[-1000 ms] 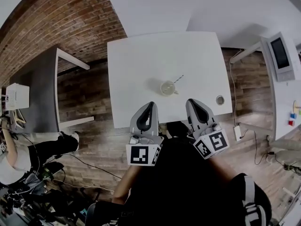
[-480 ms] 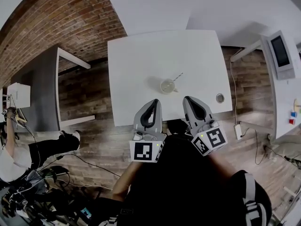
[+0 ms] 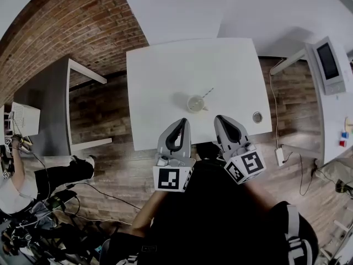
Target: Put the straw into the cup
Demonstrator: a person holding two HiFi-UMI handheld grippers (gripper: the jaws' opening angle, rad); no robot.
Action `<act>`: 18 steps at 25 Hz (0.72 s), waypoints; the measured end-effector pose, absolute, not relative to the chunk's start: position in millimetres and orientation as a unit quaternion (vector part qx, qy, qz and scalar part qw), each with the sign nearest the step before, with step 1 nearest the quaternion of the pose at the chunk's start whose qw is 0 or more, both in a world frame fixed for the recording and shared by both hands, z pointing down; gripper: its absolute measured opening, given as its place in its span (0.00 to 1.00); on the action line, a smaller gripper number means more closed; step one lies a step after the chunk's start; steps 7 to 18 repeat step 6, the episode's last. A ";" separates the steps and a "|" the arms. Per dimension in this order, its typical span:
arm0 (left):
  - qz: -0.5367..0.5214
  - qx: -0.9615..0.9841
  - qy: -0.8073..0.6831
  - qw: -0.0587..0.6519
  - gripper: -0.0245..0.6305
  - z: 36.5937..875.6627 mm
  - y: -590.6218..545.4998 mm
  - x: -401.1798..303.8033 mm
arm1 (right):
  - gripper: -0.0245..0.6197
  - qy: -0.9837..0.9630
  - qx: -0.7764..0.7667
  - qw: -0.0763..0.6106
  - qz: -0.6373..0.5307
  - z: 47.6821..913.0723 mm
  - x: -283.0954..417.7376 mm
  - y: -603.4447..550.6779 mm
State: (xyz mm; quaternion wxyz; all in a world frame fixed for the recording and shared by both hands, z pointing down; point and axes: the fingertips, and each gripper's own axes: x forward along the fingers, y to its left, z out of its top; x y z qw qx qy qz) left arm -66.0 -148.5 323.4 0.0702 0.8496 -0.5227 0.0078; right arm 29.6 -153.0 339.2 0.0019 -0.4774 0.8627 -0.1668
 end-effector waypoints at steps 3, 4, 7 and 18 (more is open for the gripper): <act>0.004 0.849 -0.524 0.073 0.04 322.7 -148.2 -65.0 | 0.05 0.863 -0.477 0.002 -0.166 339.6 30.6 -152.6; 0.006 0.849 -0.523 0.071 0.04 322.9 -147.7 -65.0 | 0.05 0.863 -0.477 0.001 -0.166 339.8 30.7 -152.4; 0.009 0.850 -0.523 0.068 0.04 322.8 -146.6 -65.2 | 0.05 0.864 -0.475 0.001 -0.167 340.1 30.7 -152.1; 0.009 0.850 -0.523 0.068 0.04 322.8 -146.6 -65.2 | 0.05 0.864 -0.475 0.001 -0.167 340.1 30.7 -152.1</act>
